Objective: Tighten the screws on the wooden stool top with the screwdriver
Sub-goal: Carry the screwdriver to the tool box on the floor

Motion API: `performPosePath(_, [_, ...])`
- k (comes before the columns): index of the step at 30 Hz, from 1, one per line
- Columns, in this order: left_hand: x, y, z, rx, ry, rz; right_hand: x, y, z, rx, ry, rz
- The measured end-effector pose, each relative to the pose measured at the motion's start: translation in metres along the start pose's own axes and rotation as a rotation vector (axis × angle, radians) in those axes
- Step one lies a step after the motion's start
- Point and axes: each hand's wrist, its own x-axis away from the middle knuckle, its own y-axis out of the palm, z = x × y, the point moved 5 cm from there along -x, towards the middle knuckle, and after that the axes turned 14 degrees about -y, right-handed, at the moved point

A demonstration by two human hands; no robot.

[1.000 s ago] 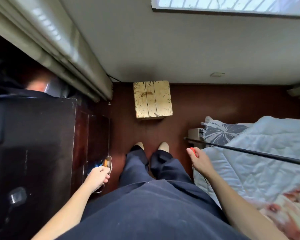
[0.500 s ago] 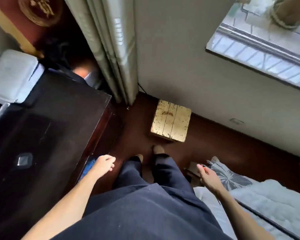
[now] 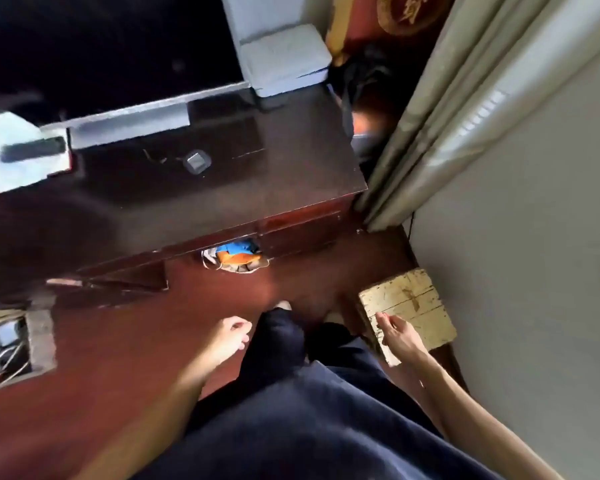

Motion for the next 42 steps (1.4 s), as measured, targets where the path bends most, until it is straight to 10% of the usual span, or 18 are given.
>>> performPosePath(14, [0.052,0.017,-0.286,0.765,-0.426,0.095,-0.058,0.123,-0.134,0.500,-0.303,-0.379])
performPosePath(29, [0.065,0.028,-0.244,1.224,-0.456,0.218,-0.140,0.198,-0.220,0.994,-0.358,-0.683])
performPosePath(42, [0.112,0.108,-0.254,1.665,-0.771,0.215,-0.079,0.430,-0.317,1.221,-0.695,-1.072])
